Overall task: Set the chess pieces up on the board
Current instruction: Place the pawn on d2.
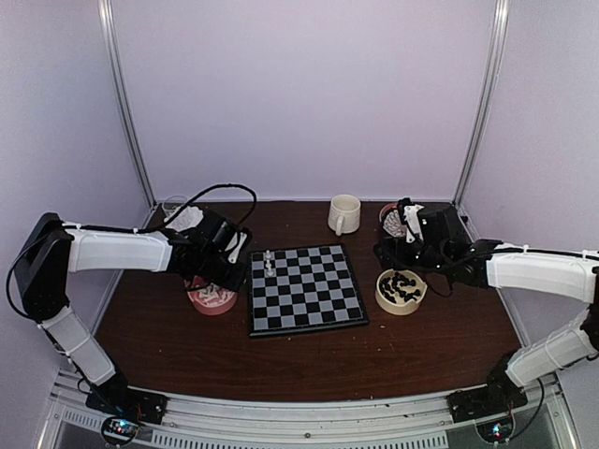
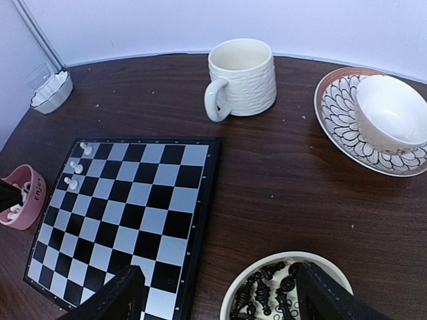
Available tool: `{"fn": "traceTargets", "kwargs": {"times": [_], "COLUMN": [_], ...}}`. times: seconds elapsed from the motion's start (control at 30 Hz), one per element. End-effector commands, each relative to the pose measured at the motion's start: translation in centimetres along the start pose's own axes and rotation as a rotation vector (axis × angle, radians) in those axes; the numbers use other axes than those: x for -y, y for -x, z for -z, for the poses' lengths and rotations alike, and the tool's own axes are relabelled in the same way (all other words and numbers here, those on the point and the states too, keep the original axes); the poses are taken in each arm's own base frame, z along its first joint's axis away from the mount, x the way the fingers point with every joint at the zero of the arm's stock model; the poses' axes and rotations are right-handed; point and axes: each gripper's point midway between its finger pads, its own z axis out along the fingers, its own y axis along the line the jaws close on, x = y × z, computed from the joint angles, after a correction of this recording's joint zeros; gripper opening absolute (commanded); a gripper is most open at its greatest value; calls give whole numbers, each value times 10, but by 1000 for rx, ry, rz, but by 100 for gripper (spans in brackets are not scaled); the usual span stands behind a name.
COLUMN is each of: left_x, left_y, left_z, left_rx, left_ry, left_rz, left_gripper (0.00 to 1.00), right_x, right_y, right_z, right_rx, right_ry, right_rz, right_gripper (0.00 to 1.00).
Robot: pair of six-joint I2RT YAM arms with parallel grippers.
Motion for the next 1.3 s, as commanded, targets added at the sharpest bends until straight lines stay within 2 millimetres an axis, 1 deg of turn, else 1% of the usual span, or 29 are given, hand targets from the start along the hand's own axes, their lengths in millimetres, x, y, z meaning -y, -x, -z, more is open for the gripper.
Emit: {"fn": "traceTargets", "kwargs": {"times": [0.0,0.1,0.13,0.23,0.47,0.9,1.03,1.27], "left_x": [23,27,32,37,47,54,49,49], "left_y": [9,10,9,11,22,26,25,25], "left_z": [-9,-16,-18,-26,-40,-57,-62,-62], "left_rx": [24,16,8,4,3,-35,-42,-44], "left_ry": [-118,-123,-149,-159,-166,-148,-111,-98], "left_rz": [-16,-23,-27,-33,-59,-83,-88,-96], "left_gripper": [3,3,3,3,3,3,3,8], "right_x": [-24,-33,-35,-39,-39,-36,-36,-35], "right_y": [7,1,-2,-6,-5,-3,-2,-1], "right_z": [-5,-13,-16,-21,-19,-17,-16,-16], "right_rx": [6,-19,-30,-46,-39,-28,-24,-23], "right_ry": [42,57,59,60,51,34,33,32], "right_rz": [81,108,116,128,137,137,136,136], "right_gripper": [81,82,81,81,80,80,80,80]}}
